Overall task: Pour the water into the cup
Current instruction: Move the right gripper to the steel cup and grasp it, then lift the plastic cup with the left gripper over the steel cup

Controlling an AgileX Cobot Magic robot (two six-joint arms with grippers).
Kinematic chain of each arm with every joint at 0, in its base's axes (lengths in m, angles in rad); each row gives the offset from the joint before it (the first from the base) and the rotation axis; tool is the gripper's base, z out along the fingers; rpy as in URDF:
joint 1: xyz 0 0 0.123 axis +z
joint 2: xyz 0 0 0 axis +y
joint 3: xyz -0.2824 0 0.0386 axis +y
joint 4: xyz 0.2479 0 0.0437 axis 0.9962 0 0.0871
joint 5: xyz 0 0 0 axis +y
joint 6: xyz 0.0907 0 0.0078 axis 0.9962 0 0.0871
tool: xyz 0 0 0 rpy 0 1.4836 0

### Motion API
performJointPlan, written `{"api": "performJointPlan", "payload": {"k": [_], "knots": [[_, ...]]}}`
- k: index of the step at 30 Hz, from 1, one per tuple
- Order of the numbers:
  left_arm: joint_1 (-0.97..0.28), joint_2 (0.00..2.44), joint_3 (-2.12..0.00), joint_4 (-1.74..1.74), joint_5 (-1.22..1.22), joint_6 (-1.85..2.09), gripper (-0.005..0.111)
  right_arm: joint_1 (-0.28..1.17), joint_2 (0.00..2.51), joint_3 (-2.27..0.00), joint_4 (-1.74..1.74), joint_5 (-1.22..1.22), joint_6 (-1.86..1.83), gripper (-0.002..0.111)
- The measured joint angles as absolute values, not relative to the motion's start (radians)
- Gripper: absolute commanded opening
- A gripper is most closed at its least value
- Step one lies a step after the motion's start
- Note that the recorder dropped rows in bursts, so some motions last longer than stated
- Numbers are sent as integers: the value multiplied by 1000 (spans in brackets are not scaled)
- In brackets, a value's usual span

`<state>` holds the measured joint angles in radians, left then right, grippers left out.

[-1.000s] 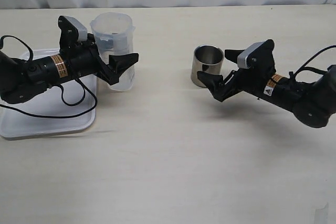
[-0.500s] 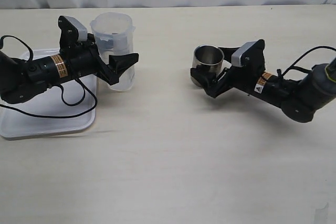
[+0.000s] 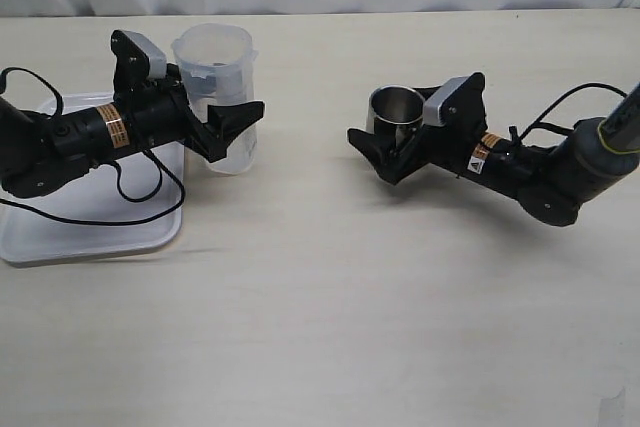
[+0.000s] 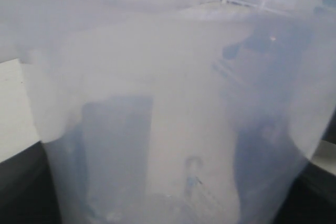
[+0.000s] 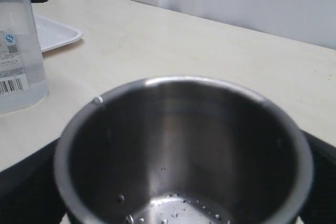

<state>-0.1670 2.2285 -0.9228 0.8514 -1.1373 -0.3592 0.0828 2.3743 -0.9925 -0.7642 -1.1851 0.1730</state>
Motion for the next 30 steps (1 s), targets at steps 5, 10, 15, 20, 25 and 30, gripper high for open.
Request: {"api": "performJointPlan", "payload": {"k": [5, 10, 15, 20, 25, 30], "knots": [[-167, 2229, -923, 851, -1137, -359, 0, 83, 2374, -993, -764, -1178, 173, 68], [-167, 2229, -923, 851, -1137, -359, 0, 83, 2374, -994, -778, -1169, 174, 23], [-167, 2229, -923, 851, -1137, -359, 0, 83, 2374, -996, -845, -1170, 176, 4], [-167, 2229, -923, 851, -1137, -359, 0, 83, 2338, -996, -955, -1137, 194, 4], [-167, 2227, -923, 851, -1137, -359, 0, 83, 2289, -996, -1050, -1111, 295, 4], [-167, 2207, -923, 856, -1106, -361, 0, 83, 2273, -996, -1110, -1164, 327, 4]]}}
